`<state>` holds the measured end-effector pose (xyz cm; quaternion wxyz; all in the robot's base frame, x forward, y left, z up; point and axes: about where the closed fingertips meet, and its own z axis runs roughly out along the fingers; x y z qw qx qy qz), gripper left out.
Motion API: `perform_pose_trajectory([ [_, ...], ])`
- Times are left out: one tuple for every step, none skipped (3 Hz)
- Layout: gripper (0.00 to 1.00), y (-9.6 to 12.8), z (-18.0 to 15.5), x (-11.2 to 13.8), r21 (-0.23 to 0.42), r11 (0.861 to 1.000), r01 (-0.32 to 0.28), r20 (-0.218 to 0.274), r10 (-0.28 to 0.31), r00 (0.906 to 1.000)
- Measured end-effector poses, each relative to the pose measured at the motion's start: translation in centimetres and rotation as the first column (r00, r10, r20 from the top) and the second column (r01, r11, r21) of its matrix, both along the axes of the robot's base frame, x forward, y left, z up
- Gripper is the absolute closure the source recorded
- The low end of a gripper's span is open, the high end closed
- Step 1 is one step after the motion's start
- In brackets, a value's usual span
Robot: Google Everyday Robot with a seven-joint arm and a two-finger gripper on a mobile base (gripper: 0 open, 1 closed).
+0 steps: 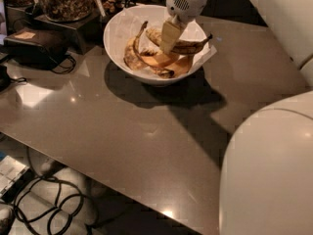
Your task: Pick banana from white bowl
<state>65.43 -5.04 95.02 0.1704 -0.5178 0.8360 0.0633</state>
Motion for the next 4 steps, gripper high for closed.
perform_pose_trajectory([
  [1.0, 0.2, 1.4, -1.5, 0.011, 0.998, -0.056, 0.056, 0.055, 0.9969],
  [1.0, 0.3, 1.5, -1.7, 0.01, 0.998, -0.059, 0.058, 0.058, 0.9966],
  [1.0, 1.4, 3.2, -3.0, -0.026, 0.996, -0.09, 0.086, 0.092, 0.992],
  [1.0, 3.0, 4.9, -5.5, -0.054, 0.985, -0.163, 0.106, 0.168, 0.98],
])
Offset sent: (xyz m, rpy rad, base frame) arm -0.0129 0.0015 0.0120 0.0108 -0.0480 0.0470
